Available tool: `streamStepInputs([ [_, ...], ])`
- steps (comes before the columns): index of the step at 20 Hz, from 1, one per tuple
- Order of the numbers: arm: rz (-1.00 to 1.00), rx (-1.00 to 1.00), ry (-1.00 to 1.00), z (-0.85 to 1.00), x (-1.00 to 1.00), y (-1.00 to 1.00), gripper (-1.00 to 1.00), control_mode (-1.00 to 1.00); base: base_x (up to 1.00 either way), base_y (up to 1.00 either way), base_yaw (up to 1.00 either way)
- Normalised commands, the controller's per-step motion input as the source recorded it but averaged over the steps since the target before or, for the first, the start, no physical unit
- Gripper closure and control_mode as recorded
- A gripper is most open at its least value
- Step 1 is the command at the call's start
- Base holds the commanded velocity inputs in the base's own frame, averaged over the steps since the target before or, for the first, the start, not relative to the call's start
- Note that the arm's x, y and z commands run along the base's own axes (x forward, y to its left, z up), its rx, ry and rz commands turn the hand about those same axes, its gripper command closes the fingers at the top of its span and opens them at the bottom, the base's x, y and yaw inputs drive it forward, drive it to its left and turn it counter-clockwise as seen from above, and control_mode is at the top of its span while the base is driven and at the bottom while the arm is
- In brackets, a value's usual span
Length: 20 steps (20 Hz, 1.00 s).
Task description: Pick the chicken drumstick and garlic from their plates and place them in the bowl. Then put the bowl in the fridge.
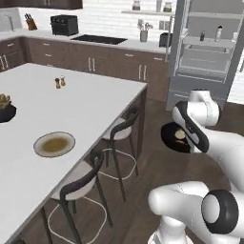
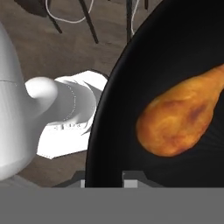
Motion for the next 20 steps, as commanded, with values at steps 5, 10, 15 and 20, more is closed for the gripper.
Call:
streamStepInputs([
  [5,0.00,0.00,0.00,0.00,0.00,0.00,1.00,1.00,0.00,0.17,-0.97],
  [10,0.00,0.00,0.00,0.00,0.00,0.00,1.00,1.00,0.85,0.00,-0.37],
  [15,0.00,0.00,0.00,0.00,0.00,0.00,1.00,1.00,1.00,0.00,0.01],
  [20,0.00,0.00,0.00,0.00,0.00,0.00,1.00,1.00,1.00,0.00,0.01],
])
